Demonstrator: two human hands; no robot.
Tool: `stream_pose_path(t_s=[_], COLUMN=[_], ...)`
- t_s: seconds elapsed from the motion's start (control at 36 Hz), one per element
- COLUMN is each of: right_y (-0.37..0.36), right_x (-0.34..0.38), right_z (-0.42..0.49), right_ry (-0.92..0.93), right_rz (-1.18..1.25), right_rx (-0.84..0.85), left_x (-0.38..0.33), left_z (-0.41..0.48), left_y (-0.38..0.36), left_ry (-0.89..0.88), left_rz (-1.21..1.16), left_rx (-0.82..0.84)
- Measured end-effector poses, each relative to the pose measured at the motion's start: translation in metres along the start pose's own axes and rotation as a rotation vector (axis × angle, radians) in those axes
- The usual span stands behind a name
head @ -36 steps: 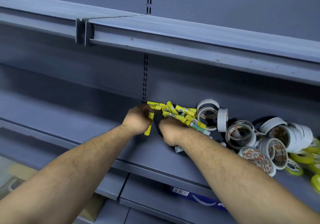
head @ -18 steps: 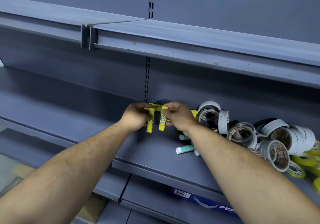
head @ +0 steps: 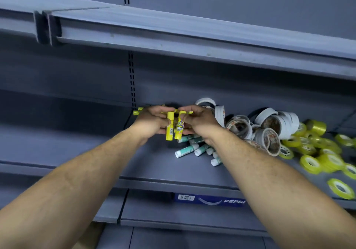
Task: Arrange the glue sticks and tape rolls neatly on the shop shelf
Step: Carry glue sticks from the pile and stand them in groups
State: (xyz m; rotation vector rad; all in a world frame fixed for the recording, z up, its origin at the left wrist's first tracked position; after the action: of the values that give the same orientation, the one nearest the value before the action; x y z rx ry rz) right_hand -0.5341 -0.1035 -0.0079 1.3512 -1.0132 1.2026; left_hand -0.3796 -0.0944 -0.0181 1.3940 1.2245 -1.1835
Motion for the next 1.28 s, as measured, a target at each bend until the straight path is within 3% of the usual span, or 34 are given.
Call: stream_pose_path(t_s=[0.22, 0.44, 0.89, 1.28], right_y=[0.085, 0.203, 0.527, 0.738], right_x=[0.011, 0.014, -0.019, -0.084], right_z=[-0.048, -0.126, -0.403, -0.585], right_ry=[-0.002, 0.020, -0.014, -0.068], right_rz=[0.010, -0.095, -0.103, -0.013], right_rx=[-0.176, -0.333, -0.762, -1.139], left_x=[-0.021, -0.047, -0.060, -0.030], left_z=[-0.004, -0.040, -0.157, -0.223], left_y=[-0.084, -0.224, -0.602, -0.907], left_ry=[-0.034, -0.082, -0.192, -0.158], left_rz=[0.066, 0.096, 0.117, 0.132], left_rx=[0.121, 0.314, 0.572, 0.909])
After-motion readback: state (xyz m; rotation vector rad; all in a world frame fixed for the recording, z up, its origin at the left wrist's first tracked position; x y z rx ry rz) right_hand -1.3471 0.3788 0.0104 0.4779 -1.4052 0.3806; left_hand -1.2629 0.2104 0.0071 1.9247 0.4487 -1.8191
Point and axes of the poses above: each hand's wrist, its own z-axis towards the middle knuckle, its own y-axis out of the back of the hand, x = y × z, the point moved 8 cm from there along z, towards the middle knuckle, and after that the axes turned 4 degrees about y, right-handed, at the moved point
